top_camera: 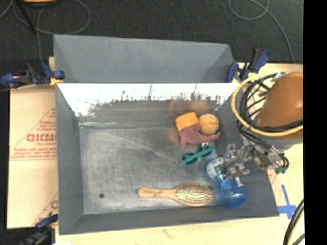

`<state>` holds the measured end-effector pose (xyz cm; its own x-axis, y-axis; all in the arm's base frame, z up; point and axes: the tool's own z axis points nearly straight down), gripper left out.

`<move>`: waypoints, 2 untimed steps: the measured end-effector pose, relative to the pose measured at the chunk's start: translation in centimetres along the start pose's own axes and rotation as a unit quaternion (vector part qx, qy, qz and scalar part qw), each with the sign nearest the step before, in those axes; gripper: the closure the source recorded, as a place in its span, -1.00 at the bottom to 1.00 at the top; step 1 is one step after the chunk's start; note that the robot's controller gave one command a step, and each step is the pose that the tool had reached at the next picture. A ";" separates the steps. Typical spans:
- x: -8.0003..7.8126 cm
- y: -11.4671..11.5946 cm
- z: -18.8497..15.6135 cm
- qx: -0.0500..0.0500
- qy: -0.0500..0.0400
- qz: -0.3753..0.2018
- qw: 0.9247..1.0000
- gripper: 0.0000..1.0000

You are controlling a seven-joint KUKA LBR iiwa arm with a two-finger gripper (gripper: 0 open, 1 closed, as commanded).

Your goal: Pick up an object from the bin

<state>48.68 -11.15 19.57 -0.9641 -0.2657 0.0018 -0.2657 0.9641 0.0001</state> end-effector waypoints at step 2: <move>1.3 0.1 7.7 0.000 -0.003 0.026 1.000 -1.00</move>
Offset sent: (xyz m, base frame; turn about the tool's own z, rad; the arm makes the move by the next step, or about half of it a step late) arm 0.0000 0.0000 0.0000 0.0000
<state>47.42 -11.38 11.91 -0.9767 -0.2147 -0.0033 -0.2147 0.9767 -0.0003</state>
